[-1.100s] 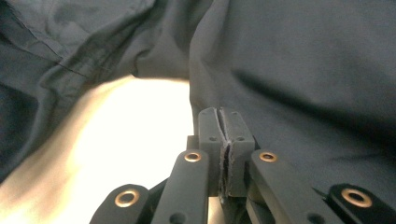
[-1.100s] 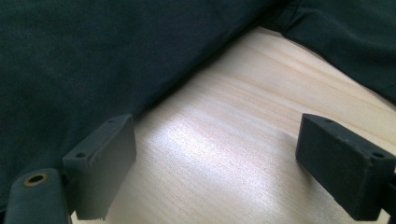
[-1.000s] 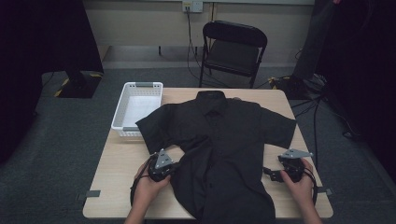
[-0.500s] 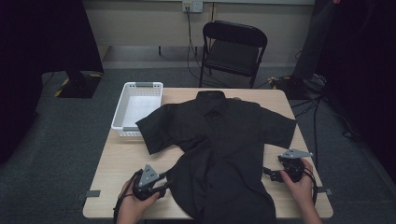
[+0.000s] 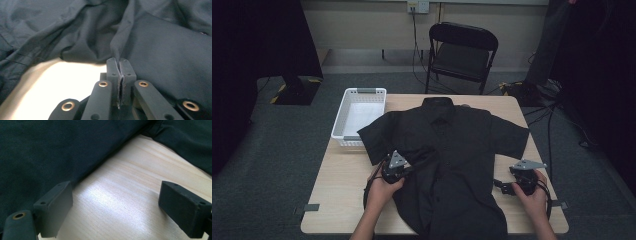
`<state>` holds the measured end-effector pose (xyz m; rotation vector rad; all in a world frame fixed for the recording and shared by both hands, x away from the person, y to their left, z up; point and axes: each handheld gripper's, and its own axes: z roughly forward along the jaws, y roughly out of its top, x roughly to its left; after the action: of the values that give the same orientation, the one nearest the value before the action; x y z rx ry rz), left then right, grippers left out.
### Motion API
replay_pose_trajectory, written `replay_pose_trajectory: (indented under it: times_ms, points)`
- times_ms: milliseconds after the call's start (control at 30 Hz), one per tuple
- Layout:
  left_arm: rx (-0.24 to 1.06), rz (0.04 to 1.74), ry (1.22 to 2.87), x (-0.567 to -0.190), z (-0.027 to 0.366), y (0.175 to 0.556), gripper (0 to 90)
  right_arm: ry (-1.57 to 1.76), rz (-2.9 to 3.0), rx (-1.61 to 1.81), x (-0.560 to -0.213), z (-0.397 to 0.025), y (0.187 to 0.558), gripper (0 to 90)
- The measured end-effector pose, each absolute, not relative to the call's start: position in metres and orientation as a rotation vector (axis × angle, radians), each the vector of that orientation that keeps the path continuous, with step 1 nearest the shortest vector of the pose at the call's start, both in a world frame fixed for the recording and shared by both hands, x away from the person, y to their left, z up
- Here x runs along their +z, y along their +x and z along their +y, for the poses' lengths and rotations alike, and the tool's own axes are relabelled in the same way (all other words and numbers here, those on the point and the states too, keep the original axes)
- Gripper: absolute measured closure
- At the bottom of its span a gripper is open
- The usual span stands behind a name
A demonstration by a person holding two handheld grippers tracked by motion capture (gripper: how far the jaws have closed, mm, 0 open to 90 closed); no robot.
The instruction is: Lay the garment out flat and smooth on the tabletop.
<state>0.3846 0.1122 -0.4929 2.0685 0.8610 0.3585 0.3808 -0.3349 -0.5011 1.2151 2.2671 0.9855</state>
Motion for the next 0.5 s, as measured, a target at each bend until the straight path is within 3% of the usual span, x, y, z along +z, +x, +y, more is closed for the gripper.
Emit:
replay_pose_trajectory:
  times_ms: [500]
  points:
    - [0.295,0.91,2.026,-0.489,0.169,0.306,87.1,1.211,2.27,0.986,-0.501,-0.335,0.381,11.4]
